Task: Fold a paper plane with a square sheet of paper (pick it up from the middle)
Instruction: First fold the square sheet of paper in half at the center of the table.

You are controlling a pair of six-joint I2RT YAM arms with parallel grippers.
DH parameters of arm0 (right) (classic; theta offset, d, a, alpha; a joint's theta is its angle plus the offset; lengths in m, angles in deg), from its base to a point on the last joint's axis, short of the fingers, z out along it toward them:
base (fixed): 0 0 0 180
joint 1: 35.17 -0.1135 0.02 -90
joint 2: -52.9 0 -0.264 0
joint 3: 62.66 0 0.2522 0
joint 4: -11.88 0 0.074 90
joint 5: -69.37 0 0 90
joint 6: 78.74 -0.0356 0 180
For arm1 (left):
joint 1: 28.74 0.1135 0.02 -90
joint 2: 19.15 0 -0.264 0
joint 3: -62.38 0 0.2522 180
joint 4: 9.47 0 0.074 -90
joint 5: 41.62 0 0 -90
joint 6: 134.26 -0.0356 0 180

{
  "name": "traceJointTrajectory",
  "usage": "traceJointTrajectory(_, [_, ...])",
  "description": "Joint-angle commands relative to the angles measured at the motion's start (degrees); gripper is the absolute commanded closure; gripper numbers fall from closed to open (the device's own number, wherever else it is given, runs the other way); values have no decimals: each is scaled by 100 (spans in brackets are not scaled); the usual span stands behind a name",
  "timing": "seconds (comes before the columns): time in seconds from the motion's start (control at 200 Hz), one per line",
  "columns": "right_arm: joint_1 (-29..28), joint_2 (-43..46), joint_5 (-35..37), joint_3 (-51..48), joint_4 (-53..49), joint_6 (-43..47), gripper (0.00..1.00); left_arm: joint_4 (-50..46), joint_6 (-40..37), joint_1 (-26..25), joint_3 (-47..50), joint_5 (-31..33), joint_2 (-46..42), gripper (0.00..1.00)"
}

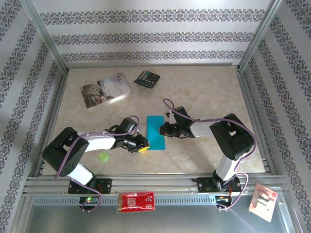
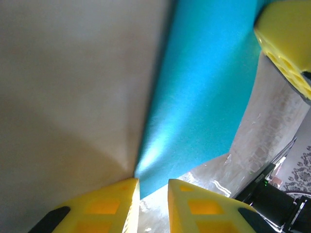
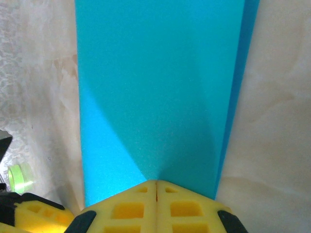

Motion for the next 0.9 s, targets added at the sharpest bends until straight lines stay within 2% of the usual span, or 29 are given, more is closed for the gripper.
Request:
traceJointTrajectory(0.0, [146,-376,810,-345,-1059,195,100,-353,-110,285,66,19,-342,78])
traceJointTrajectory(0.2, [146,-342,803,-336,-1048,191,100,-178,-201,279,-467,-198,-359,77])
traceJointTrajectory(0.475, [145,-263,823,-383,-1039,147,100,-403,-536,302,-1342,-100,661,81])
traceJointTrajectory(0.894, [97,-28,769,-555,-901,-97,100,-447,-730,343,-1479,-236,1297,85])
